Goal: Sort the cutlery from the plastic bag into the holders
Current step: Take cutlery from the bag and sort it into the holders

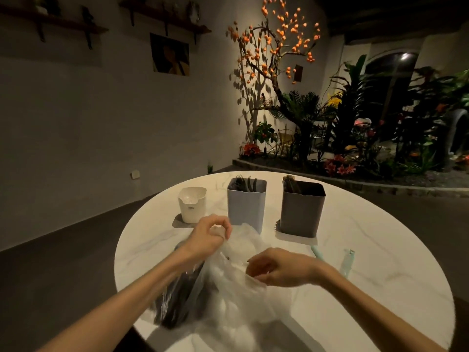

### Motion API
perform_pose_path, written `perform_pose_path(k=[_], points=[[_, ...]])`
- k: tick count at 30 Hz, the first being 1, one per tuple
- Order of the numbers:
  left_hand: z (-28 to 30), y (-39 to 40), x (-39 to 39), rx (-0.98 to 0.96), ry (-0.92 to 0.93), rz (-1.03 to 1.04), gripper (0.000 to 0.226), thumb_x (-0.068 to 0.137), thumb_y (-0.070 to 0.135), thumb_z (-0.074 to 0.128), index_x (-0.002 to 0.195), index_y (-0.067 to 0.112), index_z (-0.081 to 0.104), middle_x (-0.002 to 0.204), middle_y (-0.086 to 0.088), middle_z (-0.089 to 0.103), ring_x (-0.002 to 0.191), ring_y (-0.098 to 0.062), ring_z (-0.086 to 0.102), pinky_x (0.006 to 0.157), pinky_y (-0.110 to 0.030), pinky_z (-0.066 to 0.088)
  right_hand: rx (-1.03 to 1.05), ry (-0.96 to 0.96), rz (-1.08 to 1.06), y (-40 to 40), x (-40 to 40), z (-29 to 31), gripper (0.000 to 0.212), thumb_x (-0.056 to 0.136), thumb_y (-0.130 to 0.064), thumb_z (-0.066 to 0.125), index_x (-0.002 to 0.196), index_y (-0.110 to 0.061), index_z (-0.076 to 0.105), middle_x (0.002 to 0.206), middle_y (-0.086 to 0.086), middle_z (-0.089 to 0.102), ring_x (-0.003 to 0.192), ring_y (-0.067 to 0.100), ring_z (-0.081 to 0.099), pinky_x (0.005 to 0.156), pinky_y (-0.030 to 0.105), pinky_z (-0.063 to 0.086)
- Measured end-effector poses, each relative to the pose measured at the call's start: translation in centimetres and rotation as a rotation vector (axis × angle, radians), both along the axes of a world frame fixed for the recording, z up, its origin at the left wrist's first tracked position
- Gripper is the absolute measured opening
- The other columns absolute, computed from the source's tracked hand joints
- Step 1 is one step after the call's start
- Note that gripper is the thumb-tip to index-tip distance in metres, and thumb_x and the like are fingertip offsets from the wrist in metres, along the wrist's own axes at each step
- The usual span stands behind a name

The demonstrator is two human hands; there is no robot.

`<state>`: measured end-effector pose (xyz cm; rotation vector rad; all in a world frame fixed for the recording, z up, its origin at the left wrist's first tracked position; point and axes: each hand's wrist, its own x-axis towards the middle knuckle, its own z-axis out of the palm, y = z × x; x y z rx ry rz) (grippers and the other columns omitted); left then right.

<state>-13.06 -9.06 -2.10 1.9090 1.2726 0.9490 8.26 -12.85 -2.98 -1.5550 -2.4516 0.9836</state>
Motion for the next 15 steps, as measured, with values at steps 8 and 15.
perform_pose_path(k=[8, 15], points=[[2.1, -5.2, -3.6, 0.199, 1.097, 0.144, 0.036, 0.086, 0.018, 0.063, 0.120, 0.010, 0.055, 0.126, -0.013, 0.048, 0.104, -0.033, 0.059, 0.083, -0.038, 0.048, 0.432, -0.457, -0.149, 2.1, -2.7, -1.5, 0.064, 0.084, -0.049, 0.073, 0.135, -0.017, 0.050, 0.134, 0.008, 0.057, 0.117, 0.027, 0.054, 0.098, 0.039, 0.050], [0.4, -6.1, -6.8, 0.175, 1.086, 0.295, 0.078, 0.086, 0.002, 0.056, 0.153, 0.008, 0.016, 0.121, -0.010, 0.047, 0.106, -0.033, 0.056, 0.087, -0.039, 0.043, 0.349, -0.116, -0.106, 2.1, -8.8, 0.0, 0.024, 0.091, -0.025, 0.065, 0.103, -0.005, 0.070, 0.097, 0.005, 0.069, 0.088, 0.023, 0.063, 0.078, 0.035, 0.052]])
